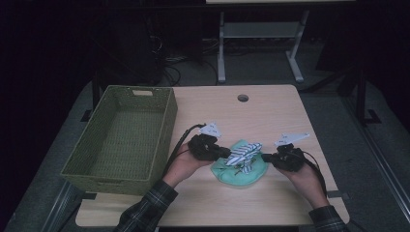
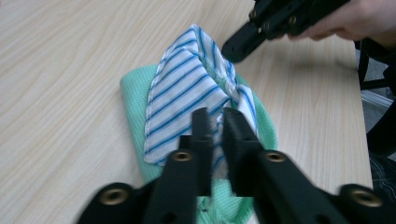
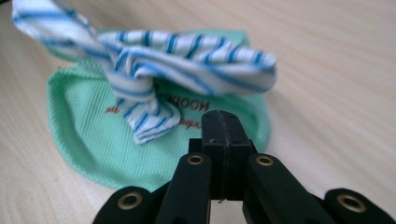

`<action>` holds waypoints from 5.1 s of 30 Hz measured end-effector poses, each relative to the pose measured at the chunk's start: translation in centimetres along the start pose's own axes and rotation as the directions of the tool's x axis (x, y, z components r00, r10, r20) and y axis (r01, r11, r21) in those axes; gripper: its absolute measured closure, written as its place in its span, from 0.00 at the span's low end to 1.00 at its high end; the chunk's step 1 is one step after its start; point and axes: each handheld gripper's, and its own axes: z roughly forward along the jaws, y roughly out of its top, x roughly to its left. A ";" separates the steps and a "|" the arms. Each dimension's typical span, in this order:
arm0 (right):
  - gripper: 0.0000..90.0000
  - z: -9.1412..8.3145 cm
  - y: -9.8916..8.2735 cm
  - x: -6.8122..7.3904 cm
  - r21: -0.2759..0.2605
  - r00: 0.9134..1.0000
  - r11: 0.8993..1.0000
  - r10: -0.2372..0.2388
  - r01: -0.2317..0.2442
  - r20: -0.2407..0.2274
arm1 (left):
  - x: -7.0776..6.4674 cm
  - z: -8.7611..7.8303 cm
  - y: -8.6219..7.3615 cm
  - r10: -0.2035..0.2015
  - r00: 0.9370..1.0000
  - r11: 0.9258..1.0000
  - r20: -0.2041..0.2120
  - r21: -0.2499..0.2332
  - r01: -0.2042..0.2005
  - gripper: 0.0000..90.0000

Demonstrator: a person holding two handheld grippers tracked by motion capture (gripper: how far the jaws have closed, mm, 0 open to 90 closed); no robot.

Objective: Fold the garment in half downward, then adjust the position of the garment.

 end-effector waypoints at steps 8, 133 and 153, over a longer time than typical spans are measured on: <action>1.00 -1.1 2.4 -0.6 -0.078 1.000 0.997 -0.012 0.012 0.001 | -0.2 0.8 0.1 -0.018 1.000 1.000 -0.004 0.005 0.018 0.99; 1.00 9.2 5.9 -1.2 0.036 0.998 0.999 -0.036 0.038 -0.053 | -2.4 0.3 -9.5 -0.027 0.966 0.975 -0.258 0.205 0.083 0.15; 1.00 7.1 3.9 -3.2 0.056 1.000 0.998 -0.019 0.020 -0.011 | -2.2 0.4 -10.8 -0.014 0.968 0.996 -0.249 0.077 0.035 0.14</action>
